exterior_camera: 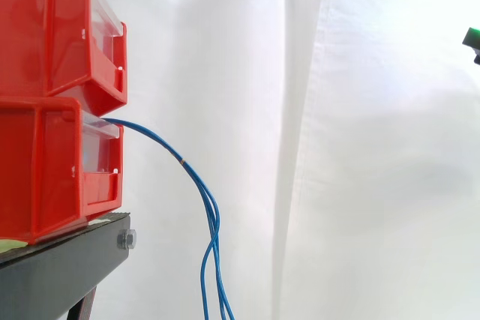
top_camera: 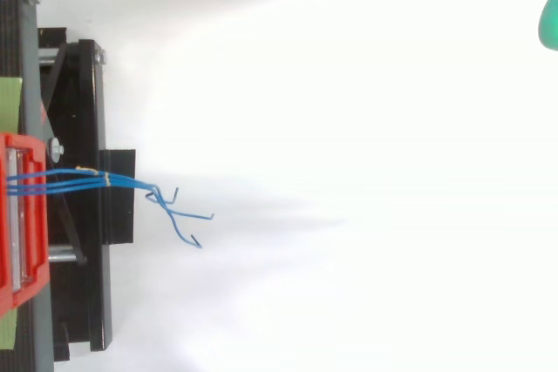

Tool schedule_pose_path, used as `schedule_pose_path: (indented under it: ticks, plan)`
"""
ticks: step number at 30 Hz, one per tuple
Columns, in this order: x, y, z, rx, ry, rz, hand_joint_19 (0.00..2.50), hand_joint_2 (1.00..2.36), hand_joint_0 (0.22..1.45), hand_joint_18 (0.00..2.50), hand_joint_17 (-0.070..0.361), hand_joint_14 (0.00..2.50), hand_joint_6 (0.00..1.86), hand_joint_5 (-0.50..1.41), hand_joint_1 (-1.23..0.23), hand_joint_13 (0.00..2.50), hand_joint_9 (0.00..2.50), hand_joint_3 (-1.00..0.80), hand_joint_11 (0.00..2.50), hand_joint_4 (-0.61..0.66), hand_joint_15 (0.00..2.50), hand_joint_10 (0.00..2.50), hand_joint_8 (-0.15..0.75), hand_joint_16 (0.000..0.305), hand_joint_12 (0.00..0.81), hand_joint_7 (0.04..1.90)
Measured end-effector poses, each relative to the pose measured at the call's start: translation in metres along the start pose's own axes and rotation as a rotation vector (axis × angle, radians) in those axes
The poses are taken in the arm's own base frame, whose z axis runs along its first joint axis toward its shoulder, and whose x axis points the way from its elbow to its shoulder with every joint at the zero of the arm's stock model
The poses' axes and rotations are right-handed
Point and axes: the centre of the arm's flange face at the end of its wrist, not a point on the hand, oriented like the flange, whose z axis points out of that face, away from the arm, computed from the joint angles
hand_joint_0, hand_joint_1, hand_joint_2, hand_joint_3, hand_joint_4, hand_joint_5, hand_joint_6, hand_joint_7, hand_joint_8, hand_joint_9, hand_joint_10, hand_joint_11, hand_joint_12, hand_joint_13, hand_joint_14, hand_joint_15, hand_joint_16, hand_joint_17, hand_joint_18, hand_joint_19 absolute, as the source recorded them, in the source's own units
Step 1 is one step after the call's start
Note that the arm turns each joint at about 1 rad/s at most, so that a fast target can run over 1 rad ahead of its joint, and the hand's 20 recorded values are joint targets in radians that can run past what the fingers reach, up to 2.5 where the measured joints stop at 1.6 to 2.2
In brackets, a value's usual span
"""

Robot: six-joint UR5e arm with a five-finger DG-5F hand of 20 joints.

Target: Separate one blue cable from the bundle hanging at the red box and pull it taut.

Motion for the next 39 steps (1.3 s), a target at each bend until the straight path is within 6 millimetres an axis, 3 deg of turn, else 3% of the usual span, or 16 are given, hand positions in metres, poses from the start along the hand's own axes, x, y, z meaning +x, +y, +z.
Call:
schedule_pose_path:
  ticks: [14,39]
  plan:
    - [0.0000,-0.0001,0.0000,0.000,0.000,0.000,0.07,1.00,0.59,0.46,0.066,0.00,0.50,-0.20,-0.74,0.62,0.59,-0.50,0.15,0.21,0.09,0.00,0.253,0.030,0.317,0.75]
    - [0.0020,0.0013,0.0017,-0.010,0.004,0.012,0.08,1.00,0.59,0.48,0.063,0.00,0.50,-0.19,-0.71,0.65,0.62,-0.49,0.17,0.22,0.11,0.00,0.259,0.028,0.312,0.75]
